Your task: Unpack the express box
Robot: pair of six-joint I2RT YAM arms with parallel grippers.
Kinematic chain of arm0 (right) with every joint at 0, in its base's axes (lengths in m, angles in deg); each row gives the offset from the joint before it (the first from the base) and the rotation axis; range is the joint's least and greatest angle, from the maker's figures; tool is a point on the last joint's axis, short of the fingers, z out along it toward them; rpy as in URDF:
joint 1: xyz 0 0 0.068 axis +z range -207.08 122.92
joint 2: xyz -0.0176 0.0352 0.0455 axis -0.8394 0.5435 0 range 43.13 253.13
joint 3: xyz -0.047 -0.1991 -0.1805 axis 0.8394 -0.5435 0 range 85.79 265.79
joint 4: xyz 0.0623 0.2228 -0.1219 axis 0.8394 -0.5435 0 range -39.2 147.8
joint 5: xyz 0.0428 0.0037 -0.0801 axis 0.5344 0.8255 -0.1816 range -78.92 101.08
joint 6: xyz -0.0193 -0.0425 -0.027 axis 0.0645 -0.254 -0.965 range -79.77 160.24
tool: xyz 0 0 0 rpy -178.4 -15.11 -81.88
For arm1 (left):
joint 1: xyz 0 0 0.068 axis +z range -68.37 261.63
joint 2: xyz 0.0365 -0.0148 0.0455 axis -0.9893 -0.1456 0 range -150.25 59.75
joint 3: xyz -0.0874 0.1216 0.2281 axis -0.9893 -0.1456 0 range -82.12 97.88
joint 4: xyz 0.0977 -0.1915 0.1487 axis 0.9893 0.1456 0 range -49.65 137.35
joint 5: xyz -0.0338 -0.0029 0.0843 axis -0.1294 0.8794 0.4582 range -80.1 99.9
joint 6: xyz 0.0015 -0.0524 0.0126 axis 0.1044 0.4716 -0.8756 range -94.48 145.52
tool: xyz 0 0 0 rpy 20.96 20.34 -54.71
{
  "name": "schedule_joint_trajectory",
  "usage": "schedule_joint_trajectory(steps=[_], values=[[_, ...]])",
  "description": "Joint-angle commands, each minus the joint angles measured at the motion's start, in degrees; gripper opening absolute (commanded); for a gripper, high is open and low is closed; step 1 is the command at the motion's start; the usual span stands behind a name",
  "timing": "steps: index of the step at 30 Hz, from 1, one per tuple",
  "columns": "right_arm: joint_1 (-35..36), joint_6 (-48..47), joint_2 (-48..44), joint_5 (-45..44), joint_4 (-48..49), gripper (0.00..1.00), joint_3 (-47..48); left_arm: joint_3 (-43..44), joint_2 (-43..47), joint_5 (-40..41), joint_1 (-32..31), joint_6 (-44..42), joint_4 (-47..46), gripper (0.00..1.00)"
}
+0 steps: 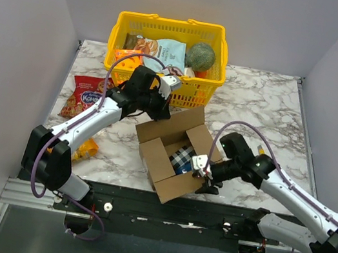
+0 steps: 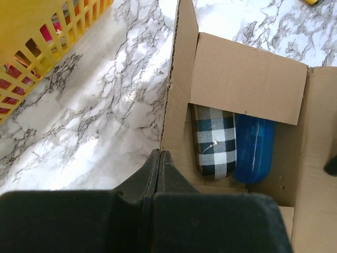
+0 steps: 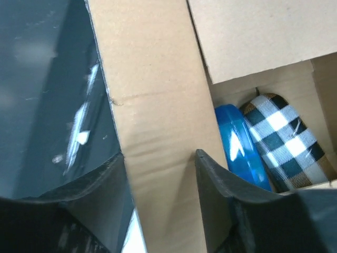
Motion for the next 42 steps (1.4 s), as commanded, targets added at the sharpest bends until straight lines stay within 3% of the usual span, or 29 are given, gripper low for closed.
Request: schedule_joint_trajectory(steps=[1,3,5,9,15,21,26,29,33,37,39,42], values=[[0.21,5.22,-5.94,-9.08,14.15,0.72,-10.78,1.23,-1.42,0.34,0.57,0.08,-1.64,0.0],[0.21,7.33,-8.07,-12.24,18.98,0.82,-13.52,1.23,-1.59,-2.39,0.48,1.64,-1.64,0.0],[0.21,9.88,-9.83,-13.3,19.27,0.86,-12.48,0.7,-1.6,-3.88,0.05,2.01,-2.17,0.0],[0.21,11.22,-10.36,-14.55,11.84,0.92,-0.74,0.26,-1.33,-5.56,-1.8,0.69,-1.82,0.0],[0.21,2.08,-5.99,-10.41,0.3,0.93,14.32,-0.53,-0.28,-5.21,-3.82,0.69,-1.73,0.0],[-0.49,-6.19,1.49,-11.11,0.45,0.9,21.19,-0.97,0.51,-4.51,-4.44,0.69,-1.73,0.0],[-0.93,-14.18,12.9,-11.64,2.39,0.83,20.32,-0.62,0.78,-3.81,-4.44,0.69,-2.08,0.0],[-1.01,-18.14,14.69,-13.48,3.36,0.84,17.25,-0.09,0.6,-2.93,-4.44,0.69,-2.08,0.0],[-0.93,-16.65,2.7,-14.89,9.41,0.89,7.24,0.17,0.43,-2.13,-4.35,0.69,-2.26,0.0],[-0.93,-15.7,-9.44,-10.6,13.45,0.97,-4.27,0.0,0.07,-3.54,-4.35,2.18,-3.31,0.0],[-0.84,-16.12,-11.15,-10.32,16.09,0.99,-9.64,0.09,-0.27,-4.33,-4.44,2.97,-3.93,0.0],[-0.84,-15.69,-7.65,-12.6,18.12,0.99,-8.09,0.35,-0.98,-5.21,-4.53,3.68,-4.1,0.0]])
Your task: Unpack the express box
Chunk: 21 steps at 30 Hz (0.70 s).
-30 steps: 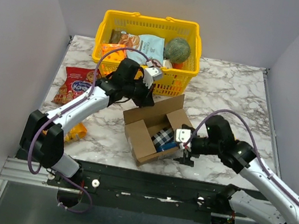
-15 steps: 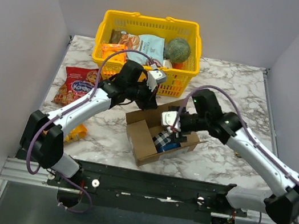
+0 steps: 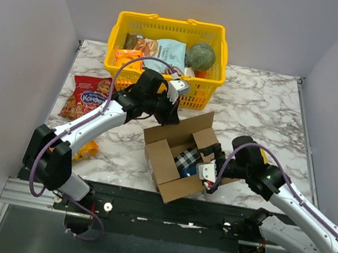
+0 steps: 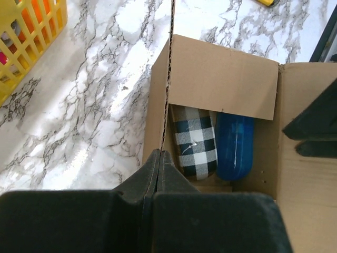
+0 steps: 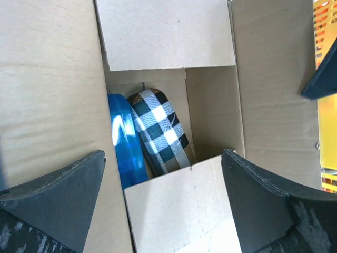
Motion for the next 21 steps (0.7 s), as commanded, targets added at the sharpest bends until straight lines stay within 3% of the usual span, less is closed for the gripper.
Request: schedule_joint_trajectory(steps=[1,4,8,15,21], values=[[0.06,1.9,5.77,-3.15,3.72,0.98,0.83,0.46,-0.54,-1.98,-0.22,1.75,-1.24,0.0],[-0.03,5.77,11.32,-7.38,2.15,0.95,8.92,0.81,-0.72,-2.24,-0.84,1.67,-1.42,0.0],[-1.26,4.74,13.26,-3.63,-2.06,0.95,18.41,0.99,-0.19,-2.42,-1.71,1.06,-1.59,0.0],[-1.26,-10.81,26.96,-0.36,-23.85,0.84,31.35,0.37,0.33,-2.24,-2.33,0.96,-2.47,0.0],[-1.26,-20.4,34.09,-0.55,-26.42,0.81,31.53,-0.07,1.65,-1.45,-2.33,0.44,-1.77,0.0]])
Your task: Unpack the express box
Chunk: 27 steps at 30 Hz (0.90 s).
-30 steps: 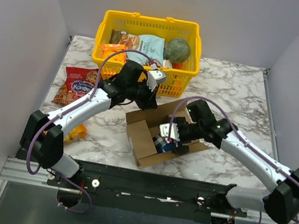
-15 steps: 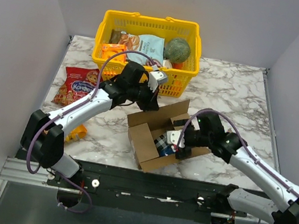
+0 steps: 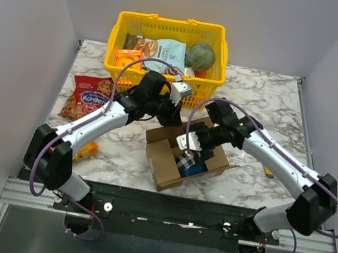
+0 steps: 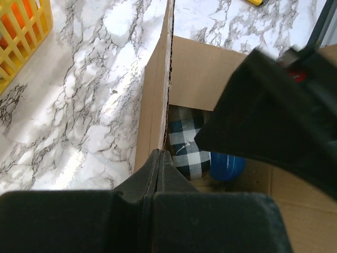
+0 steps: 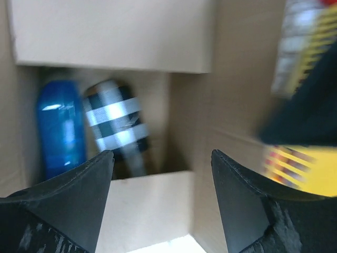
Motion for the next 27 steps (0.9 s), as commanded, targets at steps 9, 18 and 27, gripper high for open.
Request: schedule_joint_trajectory(steps=[9,18,27], values=[[0.4,-6.28,11.13,-6.59,-1.53,0.73,-2.25,-2.53,3.47,-1.32,-0.34,0.07,-1.82,0.0],[1.81,-6.97,19.57,-12.04,-3.1,0.8,-0.5,-3.15,3.3,-2.2,-0.43,1.12,-3.22,0.0],[2.77,-5.31,27.83,-13.19,-1.69,0.81,-0.59,-2.7,2.95,-2.82,-0.34,2.0,-3.93,0.0]])
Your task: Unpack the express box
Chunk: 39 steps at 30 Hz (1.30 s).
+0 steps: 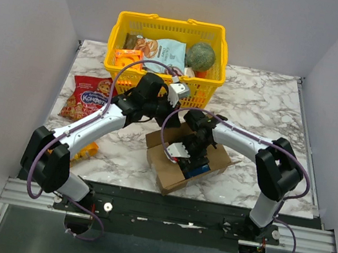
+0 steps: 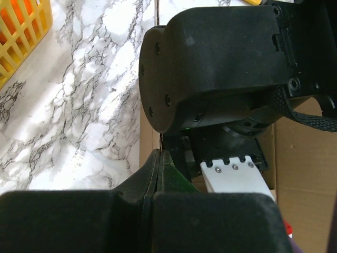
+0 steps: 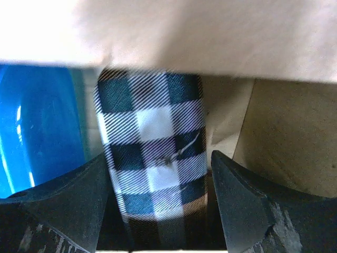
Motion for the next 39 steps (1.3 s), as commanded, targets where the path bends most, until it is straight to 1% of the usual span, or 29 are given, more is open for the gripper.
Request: schedule_joint_trajectory(steps=[1,3,4,5,6,7,9,10,12,13,17,19,21,24,25,28,29,30,31,32,33,34,35,36,37,38,39], values=[[0.68,0.35,5.61,-2.63,-1.51,0.74,0.03,-0.06,1.31,-2.55,-0.52,1.13,-1.78,0.0],[0.68,0.35,6.4,-2.54,-3.88,0.63,0.73,-0.5,1.57,-2.47,-0.52,1.13,-1.79,0.0],[0.68,0.7,5.97,-2.37,-4.33,0.49,1.43,-0.67,1.83,-2.2,-0.6,1.04,-1.7,0.0],[0.59,2.01,5.01,-1.58,-4.42,0.44,1.52,-0.94,1.92,-2.11,-0.6,1.04,-1.7,0.0],[0.59,2.55,3.87,-1.14,-4.6,0.42,1.52,-0.94,2.19,-2.03,-0.6,0.95,-1.52,0.0],[0.59,2.81,0.38,-0.53,-4.6,0.4,1.44,-1.03,2.19,-1.68,-0.6,0.69,-1.35,0.0],[0.59,3.52,-3.59,2.02,-4.68,0.39,1.26,-1.29,2.45,-1.24,-0.52,0.6,-1.26,0.0],[0.59,3.78,-7.79,2.9,-4.86,0.37,1.43,-1.38,2.54,-1.15,-0.52,0.43,-1.17,0.0],[0.59,5.27,-11.15,5.8,-5.91,0.35,3.19,-1.47,2.54,-0.45,-0.52,0.16,-1.08,0.0],[0.5,5.97,-12.56,6.68,-6.09,0.32,3.98,-1.47,2.63,-0.44,-0.52,-0.1,-0.91,0.0],[0.59,9.57,-19.93,9.66,-6.01,0.3,6.44,-1.56,2.54,0.61,-0.52,-1.59,-0.12,0.0],[0.59,10.89,-22.32,10.29,-4.6,0.29,6.45,-1.64,2.54,1.05,-0.52,-1.86,0.15,0.0],[0.5,14.32,-25.21,10.64,-3.29,0.28,7.06,-1.99,2.89,1.66,-0.34,-1.77,0.15,0.0],[0.33,21.16,-28.64,7.14,-0.48,0.27,7.85,-2.52,3.24,2.1,0.01,-1.95,0.59,0.0],[-0.2,23.27,-29.27,5.91,0.32,0.25,7.68,-2.61,3.42,2.54,0.18,-2.04,0.85,0.0],[-6.16,32.41,-30.77,2.83,2.95,0.24,7.06,-3.22,4.38,3.07,0.71,-2.3,1.29,0.0],[-11.57,38.79,-30.77,1.08,4.27,0.23,5.93,-3.31,4.65,3.25,0.8,-2.47,1.73,0.0],[-14.76,41.9,-30.6,0.19,7.06,0.22,5.14,-3.4,5.08,3.16,0.71,-2.74,1.9,0.0],[-18.01,44.71,-29.2,-0.51,8.31,0.21,4.52,-3.49,5.35,3.33,0.8,-3.0,2.08,0.0],[-24.4,50.05,-27.97,-1.65,9.11,0.21,3.99,-3.58,5.61,3.42,0.8,-3.09,2.52,0.0],[-27.33,52.97,-26.13,-2.45,9.81,0.2,3.98,-3.75,6.14,3.51,0.89,-3.0,2.61,0.0],[-29.97,56.05,-24.11,-3.5,9.82,0.15,4.33,-3.93,6.4,3.69,0.98,-3.09,2.87,0.0],[-34.52,62.25,-19.48,-5.94,9.82,0.11,4.6,-4.02,6.76,3.86,1.24,-3.0,3.22,0.0],[-36.57,65.01,-17.52,-6.93,10.86,0.11,4.25,-4.28,7.19,3.6,1.41,-3.0,3.31,0.0],[-38.5,67.3,-16.02,-7.28,12.18,0.12,3.38,-4.37,7.46,3.42,1.59,-3.09,3.57,0.0],[-41.22,70.46,-13.74,-8.94,13.84,0.16,2.33,-4.63,7.64,3.42,1.85,-3.0,3.49,0.0],[-42.03,71.54,-12.76,-10.78,17.08,0.25,1.01,-4.98,7.99,3.16,2.29,-3.0,3.49,0.0]])
